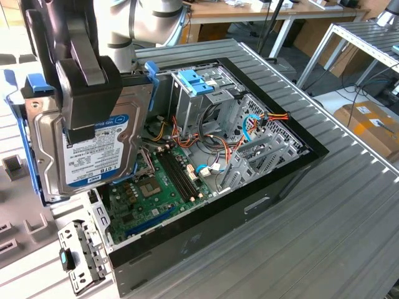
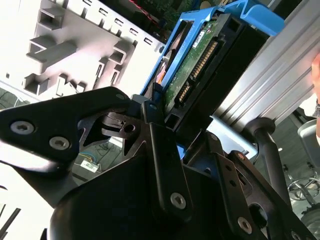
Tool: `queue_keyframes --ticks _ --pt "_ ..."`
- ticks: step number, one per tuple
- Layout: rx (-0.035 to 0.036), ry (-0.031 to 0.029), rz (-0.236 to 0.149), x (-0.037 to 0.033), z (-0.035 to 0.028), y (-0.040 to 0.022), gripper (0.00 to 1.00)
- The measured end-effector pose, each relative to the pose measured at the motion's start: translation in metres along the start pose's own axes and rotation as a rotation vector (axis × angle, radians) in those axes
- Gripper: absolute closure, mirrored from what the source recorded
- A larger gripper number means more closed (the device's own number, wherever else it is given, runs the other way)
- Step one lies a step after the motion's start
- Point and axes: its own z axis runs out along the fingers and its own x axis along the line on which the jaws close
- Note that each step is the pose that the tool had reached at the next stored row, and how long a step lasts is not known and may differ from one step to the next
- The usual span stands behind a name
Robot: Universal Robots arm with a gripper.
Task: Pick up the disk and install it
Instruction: 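Pick up the disk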
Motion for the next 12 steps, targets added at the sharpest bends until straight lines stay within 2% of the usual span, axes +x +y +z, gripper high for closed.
queue_keyframes --ticks 12 --pt "-0.0001 0.0001 0.0 0.0042 0.0001 -0.0074 0.64"
